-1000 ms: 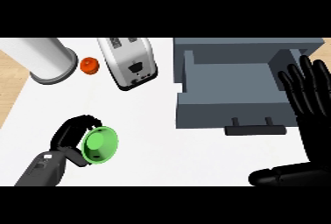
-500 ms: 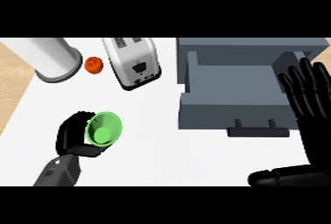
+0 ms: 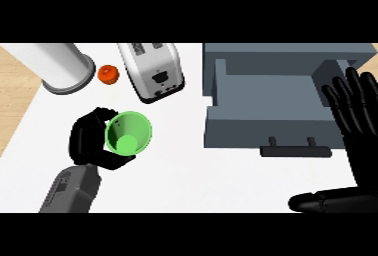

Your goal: Pick up the cup, place it into the drawer and close the drawer

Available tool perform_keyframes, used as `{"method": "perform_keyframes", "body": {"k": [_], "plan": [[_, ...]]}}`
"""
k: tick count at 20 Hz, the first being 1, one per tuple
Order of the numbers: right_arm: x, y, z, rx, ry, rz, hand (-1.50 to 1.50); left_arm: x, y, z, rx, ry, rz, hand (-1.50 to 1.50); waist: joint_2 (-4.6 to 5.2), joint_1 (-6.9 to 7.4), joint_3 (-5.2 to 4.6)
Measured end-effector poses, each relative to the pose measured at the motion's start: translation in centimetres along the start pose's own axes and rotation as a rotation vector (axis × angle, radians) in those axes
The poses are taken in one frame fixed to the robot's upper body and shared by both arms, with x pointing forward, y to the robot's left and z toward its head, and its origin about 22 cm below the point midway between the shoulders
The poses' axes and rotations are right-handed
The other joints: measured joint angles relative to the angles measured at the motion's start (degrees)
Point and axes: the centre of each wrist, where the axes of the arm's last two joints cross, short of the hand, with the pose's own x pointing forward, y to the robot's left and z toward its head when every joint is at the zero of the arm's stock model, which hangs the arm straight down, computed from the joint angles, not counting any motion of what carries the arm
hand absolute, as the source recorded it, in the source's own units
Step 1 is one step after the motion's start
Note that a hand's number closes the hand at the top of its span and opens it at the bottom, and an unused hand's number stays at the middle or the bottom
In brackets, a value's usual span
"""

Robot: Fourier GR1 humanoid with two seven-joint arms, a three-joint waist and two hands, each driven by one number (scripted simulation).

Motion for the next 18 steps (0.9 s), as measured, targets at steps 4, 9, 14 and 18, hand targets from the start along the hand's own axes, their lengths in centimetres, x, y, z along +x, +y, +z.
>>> {"method": "perform_keyframes", "body": {"k": [4,9,14,18], "plan": [[-0.1,-0.2,-0.2,-0.003,-0.001,-0.006,-1.50,2.0,-3.4,-2.6,-0.038,-0.015,0.026,1.50,0.05,-0.15,-0.01],[-0.4,0.0,-0.2,0.001,-0.002,-0.001,-1.50,5.2,-6.8,-5.3,-0.063,-0.036,0.054,1.50,0.12,-0.31,-0.03],[-0.3,0.2,0.0,-0.006,-0.005,0.006,-1.50,8.0,-10.3,-9.8,-0.082,-0.055,0.039,1.50,0.19,-0.68,-0.04],[-0.6,0.1,0.3,-0.004,-0.004,0.009,-1.50,9.7,-12.9,-12.3,-0.103,-0.054,0.015,1.50,0.22,-0.81,-0.04]]}}
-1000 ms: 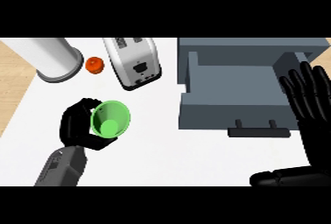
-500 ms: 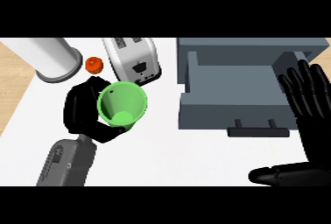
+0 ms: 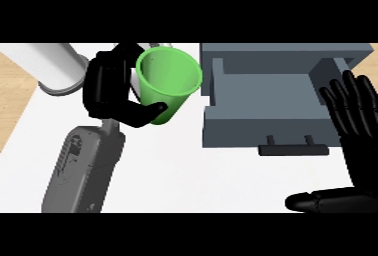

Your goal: Pick up the cup, place it into the drawer and close the drawer

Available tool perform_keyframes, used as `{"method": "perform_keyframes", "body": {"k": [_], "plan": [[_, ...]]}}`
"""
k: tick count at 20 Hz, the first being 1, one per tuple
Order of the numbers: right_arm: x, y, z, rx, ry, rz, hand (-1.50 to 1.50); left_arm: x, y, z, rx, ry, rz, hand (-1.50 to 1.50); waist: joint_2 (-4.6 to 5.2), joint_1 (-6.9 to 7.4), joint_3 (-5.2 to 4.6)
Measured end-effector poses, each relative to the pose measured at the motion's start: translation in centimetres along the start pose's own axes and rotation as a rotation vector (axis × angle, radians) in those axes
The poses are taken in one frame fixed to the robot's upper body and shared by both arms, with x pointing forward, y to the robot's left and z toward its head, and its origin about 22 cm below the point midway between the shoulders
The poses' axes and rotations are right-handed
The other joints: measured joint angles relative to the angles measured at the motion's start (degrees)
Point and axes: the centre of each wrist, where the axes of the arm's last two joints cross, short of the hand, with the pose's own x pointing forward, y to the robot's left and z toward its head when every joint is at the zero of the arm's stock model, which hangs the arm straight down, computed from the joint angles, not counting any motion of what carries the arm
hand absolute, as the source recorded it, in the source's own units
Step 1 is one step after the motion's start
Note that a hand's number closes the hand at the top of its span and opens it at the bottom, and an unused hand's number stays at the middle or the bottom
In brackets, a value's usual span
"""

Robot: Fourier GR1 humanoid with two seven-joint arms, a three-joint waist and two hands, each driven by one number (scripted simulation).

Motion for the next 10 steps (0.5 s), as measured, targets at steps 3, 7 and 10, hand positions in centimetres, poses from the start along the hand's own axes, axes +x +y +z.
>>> {"method": "perform_keyframes", "body": {"k": [3,7,10], "plan": [[-0.4,-0.3,0.2,0.002,-0.004,-0.002,-1.50,0.9,-1.5,-2.4,-0.006,0.003,-0.025,1.50,0.03,-0.10,0.01],[0.3,-0.1,0.2,0.003,-0.005,-0.006,-1.50,1.2,-3.0,-4.8,-0.022,0.009,-0.056,1.50,0.07,-0.24,0.00],[-0.2,-0.3,0.0,0.002,0.001,-0.005,-1.50,1.3,-4.7,-5.9,-0.036,0.026,-0.069,1.50,0.08,-0.24,0.00]]}}
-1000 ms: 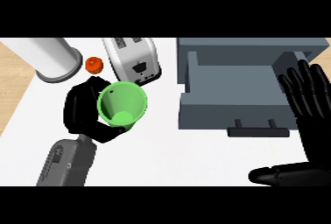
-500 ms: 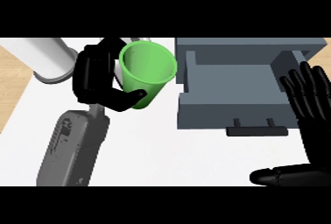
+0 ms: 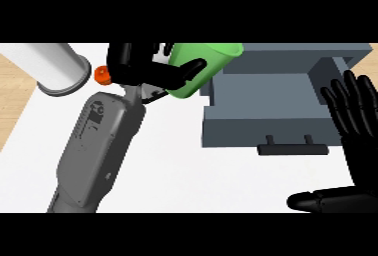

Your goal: Pick up the cup, place it into the drawer and close the drawer

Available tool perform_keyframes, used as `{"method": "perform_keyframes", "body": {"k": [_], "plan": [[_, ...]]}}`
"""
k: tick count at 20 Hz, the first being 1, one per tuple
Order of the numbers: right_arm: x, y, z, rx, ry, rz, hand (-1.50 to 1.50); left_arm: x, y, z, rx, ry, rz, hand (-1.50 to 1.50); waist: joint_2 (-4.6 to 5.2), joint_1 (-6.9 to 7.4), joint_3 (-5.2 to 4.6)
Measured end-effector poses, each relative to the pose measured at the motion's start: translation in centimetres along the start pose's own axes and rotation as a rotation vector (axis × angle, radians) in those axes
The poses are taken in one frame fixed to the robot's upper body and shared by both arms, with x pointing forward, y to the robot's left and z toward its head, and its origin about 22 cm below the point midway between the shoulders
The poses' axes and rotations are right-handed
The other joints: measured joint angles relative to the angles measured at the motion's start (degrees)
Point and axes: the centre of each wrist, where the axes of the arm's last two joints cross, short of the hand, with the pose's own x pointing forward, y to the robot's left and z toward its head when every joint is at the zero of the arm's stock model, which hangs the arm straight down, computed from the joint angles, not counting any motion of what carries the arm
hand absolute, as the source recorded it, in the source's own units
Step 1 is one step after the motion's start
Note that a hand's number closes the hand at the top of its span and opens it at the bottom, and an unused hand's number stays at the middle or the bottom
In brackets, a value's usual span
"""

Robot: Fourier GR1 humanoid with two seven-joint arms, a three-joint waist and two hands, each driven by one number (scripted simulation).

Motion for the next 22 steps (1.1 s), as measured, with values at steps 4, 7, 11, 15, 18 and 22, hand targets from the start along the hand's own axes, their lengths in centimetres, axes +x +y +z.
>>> {"method": "perform_keyframes", "body": {"k": [4,7,11,15,18,22], "plan": [[0.1,0.1,-0.1,-0.003,-0.013,-0.001,-1.50,-0.8,-1.3,-1.6,-0.018,0.039,-0.020,1.50,0.07,-0.23,0.01],[-0.7,-0.3,-0.3,-0.001,-0.005,0.001,-1.50,-1.2,-2.9,-2.4,-0.019,0.058,-0.047,1.50,0.10,-0.37,0.00],[-0.3,-0.8,-0.5,0.007,0.003,-0.003,-1.50,-1.9,-4.0,-3.8,-0.011,0.084,-0.065,1.50,0.17,-0.68,0.00],[0.2,-0.6,-0.1,0.011,-0.003,-0.001,-1.50,-2.8,-5.5,-4.4,0.001,0.103,-0.086,1.50,0.27,-1.34,0.02],[-0.2,-0.4,-0.5,0.014,-0.009,-0.003,-1.50,-3.7,-6.1,-4.5,-0.003,0.120,-0.099,1.50,0.36,-1.52,0.02],[-0.4,-0.8,-1.1,0.027,-0.011,-0.006,-1.50,-5.1,-6.3,-4.5,0.002,0.159,-0.117,1.50,0.57,-2.22,0.04]]}}
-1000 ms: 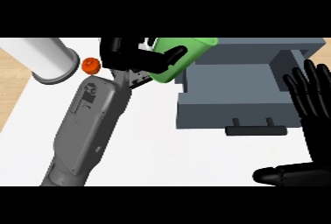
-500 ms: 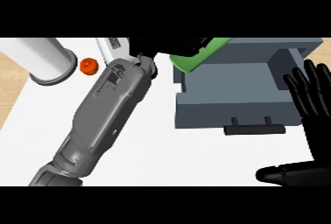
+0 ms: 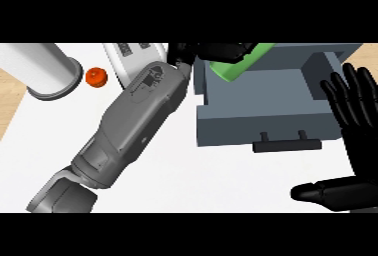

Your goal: Pick up the cup, place it into the drawer and close the drawer

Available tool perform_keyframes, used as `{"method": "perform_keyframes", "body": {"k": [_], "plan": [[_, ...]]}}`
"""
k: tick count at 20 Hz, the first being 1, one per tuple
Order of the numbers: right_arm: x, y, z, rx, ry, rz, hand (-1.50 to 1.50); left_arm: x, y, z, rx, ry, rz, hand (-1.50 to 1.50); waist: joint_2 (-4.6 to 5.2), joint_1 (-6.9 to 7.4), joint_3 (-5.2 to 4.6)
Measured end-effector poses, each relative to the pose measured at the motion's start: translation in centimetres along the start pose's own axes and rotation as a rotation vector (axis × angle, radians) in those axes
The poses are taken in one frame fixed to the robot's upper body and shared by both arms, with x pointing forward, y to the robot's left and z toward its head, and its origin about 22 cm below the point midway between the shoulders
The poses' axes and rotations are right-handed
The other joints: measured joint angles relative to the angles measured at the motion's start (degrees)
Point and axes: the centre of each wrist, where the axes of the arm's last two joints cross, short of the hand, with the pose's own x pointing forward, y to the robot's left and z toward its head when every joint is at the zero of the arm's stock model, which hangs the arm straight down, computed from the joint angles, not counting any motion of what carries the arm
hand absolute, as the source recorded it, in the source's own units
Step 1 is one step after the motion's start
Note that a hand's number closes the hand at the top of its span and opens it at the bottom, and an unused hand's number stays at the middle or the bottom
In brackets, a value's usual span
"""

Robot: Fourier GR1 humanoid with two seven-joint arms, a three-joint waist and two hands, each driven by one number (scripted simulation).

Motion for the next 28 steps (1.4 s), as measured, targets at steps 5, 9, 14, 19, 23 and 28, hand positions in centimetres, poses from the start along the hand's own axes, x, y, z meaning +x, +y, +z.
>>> {"method": "perform_keyframes", "body": {"k": [5,9,14,19,23,28], "plan": [[-0.3,0.3,-0.2,0.002,-0.006,-0.004,-1.50,-0.8,-0.8,0.0,-0.025,0.035,-0.055,1.50,0.08,-0.57,0.01],[-0.2,0.6,-0.5,0.015,-0.009,-0.006,-1.50,-1.4,-1.1,0.0,-0.045,0.049,-0.102,1.50,0.29,-1.38,0.02],[-0.1,0.8,-0.8,0.036,-0.012,-0.017,-1.50,-2.0,-1.4,0.3,-0.051,0.071,-0.166,1.50,0.55,-2.61,0.04],[-0.5,1.2,-1.5,0.046,-0.024,-0.027,-1.50,-2.7,-1.5,0.6,-0.061,0.091,-0.257,-1.50,0.84,-3.39,0.06],[-0.4,1.3,-1.5,0.060,-0.040,-0.047,-1.50,-2.9,-1.7,0.8,-0.055,0.091,-0.260,-1.50,0.98,-3.94,0.07],[-0.2,1.2,-1.7,0.063,-0.044,-0.078,-1.50,-2.3,-2.3,0.8,-0.059,0.058,-0.185,-1.50,0.88,-3.60,0.04]]}}
